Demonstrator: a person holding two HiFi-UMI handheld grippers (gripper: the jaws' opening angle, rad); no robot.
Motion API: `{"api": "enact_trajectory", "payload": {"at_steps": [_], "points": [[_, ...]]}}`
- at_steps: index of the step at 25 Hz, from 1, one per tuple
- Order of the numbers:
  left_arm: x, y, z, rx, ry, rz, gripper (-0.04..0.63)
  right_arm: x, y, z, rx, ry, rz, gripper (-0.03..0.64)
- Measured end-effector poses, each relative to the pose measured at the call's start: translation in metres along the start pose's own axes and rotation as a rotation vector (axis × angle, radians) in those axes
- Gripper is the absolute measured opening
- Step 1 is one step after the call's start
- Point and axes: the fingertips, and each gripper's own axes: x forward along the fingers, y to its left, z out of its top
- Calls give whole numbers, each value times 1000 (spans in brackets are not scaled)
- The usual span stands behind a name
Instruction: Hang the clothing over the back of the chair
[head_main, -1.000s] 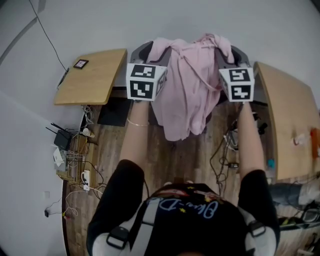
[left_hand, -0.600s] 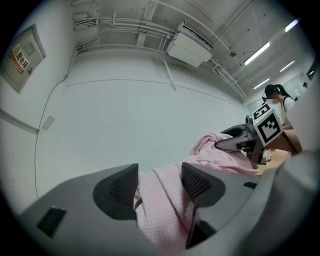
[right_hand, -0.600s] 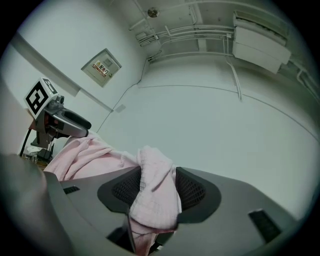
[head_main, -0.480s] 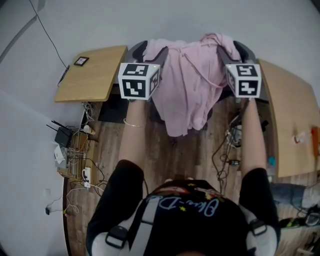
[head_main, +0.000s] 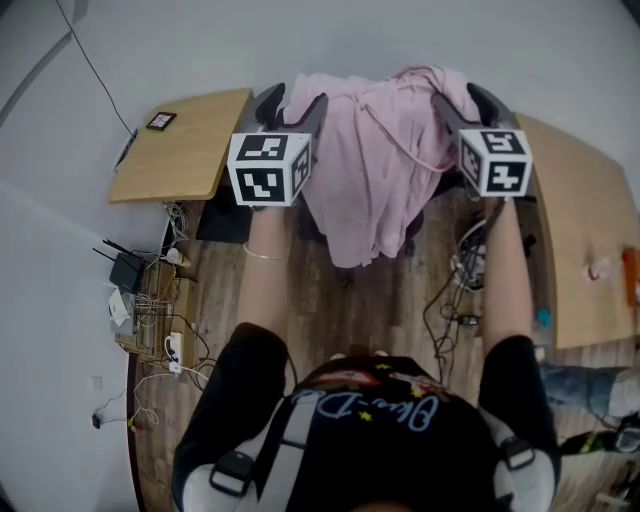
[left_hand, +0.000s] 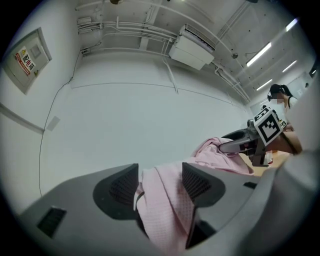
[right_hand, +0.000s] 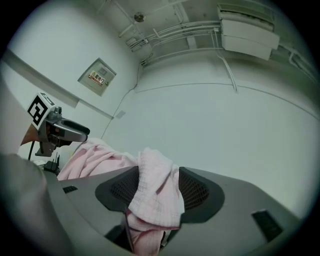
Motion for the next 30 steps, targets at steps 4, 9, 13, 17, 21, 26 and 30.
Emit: {"api": "enact_trajectory", "payload": {"at_steps": [4, 9, 13, 17, 21, 26, 30], "points": [[-6, -4, 2, 2, -9, -1, 258, -7, 6, 5, 3, -24, 47, 230], [-16, -16, 5, 0, -29, -11, 258, -19, 8, 6, -1, -38, 34, 230], [-24, -26, 5, -12, -45, -24, 258, -28, 15, 11, -15, -63, 28, 230], [-37, -36, 2, -27, -76, -18, 258, -43, 23, 16, -33, -99, 9, 230], [-49, -54, 0, -60, -90, -75, 256, -60, 37, 21, -21, -139, 24, 229], [-62, -75, -8, -61, -75, -116, 247, -76, 41, 16, 18, -151, 11, 222], [-69, -90, -16, -74, -79, -134, 196, -86, 44, 11, 44, -168, -4, 152]]}}
